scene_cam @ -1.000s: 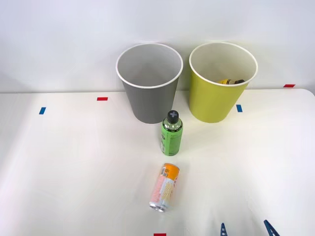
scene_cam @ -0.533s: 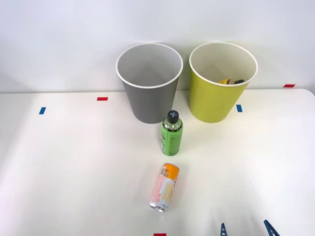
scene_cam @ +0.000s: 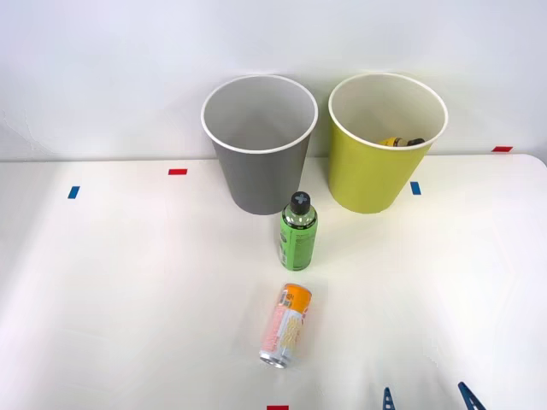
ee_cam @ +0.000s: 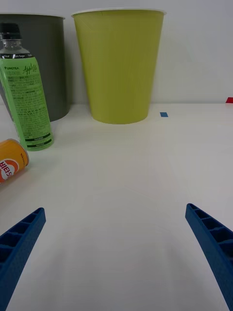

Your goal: Put cans in the gray bin, plastic bottles in the light green bin

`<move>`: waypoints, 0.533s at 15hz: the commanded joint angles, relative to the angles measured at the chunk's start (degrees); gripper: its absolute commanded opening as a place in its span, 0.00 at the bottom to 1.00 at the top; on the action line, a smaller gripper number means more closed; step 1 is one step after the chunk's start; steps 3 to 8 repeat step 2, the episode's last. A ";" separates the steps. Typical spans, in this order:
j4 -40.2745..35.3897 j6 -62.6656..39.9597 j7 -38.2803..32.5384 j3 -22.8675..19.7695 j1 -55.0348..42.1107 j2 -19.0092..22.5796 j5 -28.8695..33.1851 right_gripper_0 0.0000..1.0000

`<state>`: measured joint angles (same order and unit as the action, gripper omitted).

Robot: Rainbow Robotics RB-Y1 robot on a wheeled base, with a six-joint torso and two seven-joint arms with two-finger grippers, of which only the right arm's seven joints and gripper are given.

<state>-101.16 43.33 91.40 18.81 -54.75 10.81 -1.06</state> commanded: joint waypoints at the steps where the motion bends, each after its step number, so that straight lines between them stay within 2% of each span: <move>1: 0.00 0.00 0.00 0.00 0.00 0.00 0.00 1.00; 8: 0.00 0.00 0.00 0.00 0.00 0.00 0.00 1.00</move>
